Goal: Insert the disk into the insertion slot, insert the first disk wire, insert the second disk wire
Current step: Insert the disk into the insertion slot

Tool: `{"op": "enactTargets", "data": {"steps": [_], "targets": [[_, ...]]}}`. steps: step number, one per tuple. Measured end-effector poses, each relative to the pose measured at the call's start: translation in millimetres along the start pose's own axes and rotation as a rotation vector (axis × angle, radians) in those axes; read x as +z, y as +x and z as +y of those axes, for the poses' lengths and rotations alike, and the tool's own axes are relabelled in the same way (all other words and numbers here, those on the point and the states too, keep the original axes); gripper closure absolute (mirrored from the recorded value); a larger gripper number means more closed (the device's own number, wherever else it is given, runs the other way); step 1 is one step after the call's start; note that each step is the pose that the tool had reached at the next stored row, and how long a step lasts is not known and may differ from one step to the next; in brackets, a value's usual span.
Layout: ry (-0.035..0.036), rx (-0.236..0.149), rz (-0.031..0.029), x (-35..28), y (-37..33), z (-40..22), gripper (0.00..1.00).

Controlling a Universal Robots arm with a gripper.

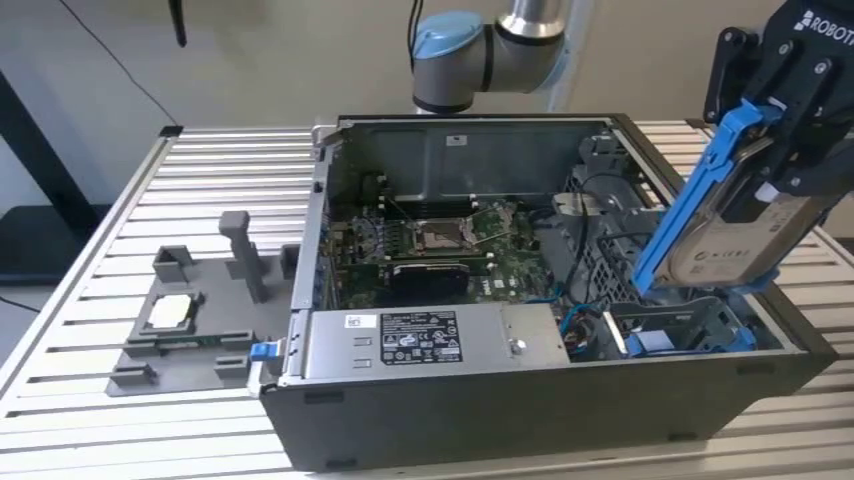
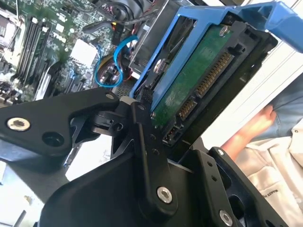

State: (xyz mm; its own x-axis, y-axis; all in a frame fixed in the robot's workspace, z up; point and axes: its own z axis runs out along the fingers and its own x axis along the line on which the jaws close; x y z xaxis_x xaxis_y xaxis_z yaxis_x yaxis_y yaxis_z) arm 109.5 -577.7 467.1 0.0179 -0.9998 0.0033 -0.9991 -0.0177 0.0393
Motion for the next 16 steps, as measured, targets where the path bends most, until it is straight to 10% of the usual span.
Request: {"op": "enactTargets", "data": {"steps": [16], "targets": [[0.0001, -0.018, 0.0010, 9.2, 6.4, -4.7, 0.67]]}}
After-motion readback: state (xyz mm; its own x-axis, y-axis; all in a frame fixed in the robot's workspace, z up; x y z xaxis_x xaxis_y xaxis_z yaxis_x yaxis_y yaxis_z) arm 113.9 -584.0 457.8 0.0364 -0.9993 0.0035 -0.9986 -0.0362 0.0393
